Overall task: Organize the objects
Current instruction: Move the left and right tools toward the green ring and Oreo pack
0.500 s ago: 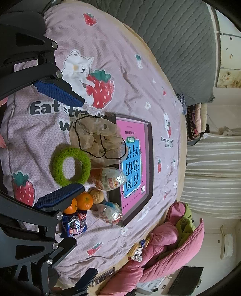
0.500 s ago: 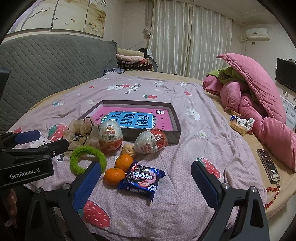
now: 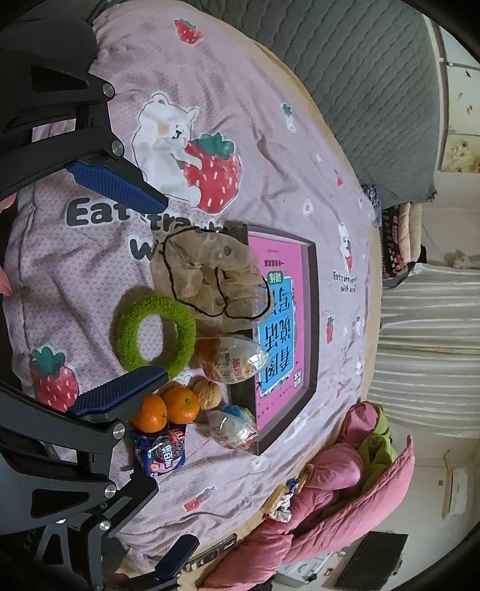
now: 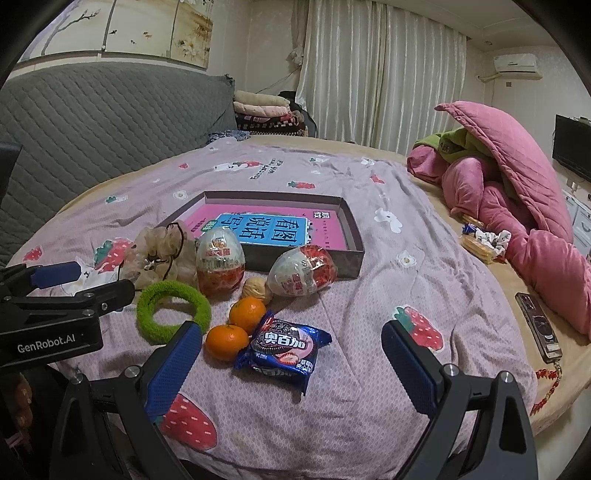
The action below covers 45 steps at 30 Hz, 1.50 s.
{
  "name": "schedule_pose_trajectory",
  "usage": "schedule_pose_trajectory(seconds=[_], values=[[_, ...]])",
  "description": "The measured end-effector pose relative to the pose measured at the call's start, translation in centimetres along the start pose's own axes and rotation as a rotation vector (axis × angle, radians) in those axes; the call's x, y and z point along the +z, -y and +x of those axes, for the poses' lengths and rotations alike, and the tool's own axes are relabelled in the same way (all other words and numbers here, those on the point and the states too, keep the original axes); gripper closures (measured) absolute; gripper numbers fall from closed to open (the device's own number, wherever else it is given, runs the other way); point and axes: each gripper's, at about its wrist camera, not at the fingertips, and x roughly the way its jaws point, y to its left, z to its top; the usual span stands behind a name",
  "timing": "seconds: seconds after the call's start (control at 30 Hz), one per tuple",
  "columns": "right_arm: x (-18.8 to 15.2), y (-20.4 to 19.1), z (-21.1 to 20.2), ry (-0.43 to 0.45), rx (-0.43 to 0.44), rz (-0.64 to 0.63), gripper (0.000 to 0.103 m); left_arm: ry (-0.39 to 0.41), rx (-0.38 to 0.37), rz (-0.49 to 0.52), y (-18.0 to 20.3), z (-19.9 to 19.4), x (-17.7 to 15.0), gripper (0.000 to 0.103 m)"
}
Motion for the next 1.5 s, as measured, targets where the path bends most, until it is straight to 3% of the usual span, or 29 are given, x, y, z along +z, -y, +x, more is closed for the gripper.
schedule_pose_trajectory(seconds=[1.5], values=[[-3.2,2.6,5.4,-0.14,0.012,-0.012,0.005,-0.099,-0.029,-0.016,-0.5,5.9,-1.4,0.018]])
